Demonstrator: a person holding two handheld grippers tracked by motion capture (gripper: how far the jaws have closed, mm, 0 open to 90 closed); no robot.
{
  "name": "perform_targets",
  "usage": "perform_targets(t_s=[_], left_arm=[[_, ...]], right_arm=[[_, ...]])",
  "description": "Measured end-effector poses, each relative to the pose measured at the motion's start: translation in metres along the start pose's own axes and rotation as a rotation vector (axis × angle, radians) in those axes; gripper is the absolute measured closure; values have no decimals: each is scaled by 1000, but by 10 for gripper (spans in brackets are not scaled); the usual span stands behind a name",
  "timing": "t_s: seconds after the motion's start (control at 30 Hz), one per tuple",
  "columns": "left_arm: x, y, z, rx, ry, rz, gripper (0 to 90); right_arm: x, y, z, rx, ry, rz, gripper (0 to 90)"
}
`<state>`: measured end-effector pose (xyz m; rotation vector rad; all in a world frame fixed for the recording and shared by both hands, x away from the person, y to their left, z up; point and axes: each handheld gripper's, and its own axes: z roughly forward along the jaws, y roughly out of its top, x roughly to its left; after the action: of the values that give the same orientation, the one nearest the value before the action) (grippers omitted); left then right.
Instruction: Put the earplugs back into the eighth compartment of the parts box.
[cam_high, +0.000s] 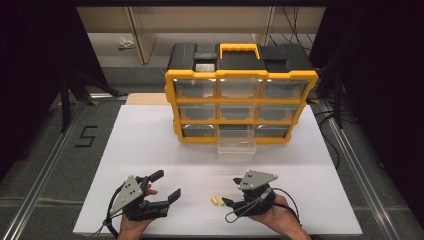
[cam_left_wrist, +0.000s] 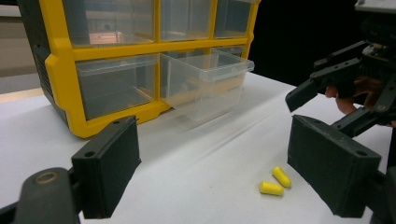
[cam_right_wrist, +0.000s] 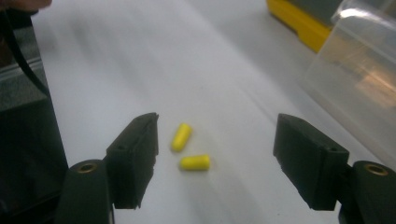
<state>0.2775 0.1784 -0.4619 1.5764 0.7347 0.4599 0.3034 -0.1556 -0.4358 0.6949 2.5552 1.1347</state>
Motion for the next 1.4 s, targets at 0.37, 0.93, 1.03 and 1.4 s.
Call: perform_targets(t_s=[0.37,0.93,1.03,1.4], left_arm=[[0,0,0,1,0,3,164],[-1,0,1,2,-2,8,166],[0,0,0,2,-2,7,166],[0,0,0,0,-1,7,166]], right_arm=[[-2,3,31,190,37,-26,379],[-1,1,52,297,73,-47,550],[1,1,56,315,70,-45,580],[1,2,56,331,75,-63,700]])
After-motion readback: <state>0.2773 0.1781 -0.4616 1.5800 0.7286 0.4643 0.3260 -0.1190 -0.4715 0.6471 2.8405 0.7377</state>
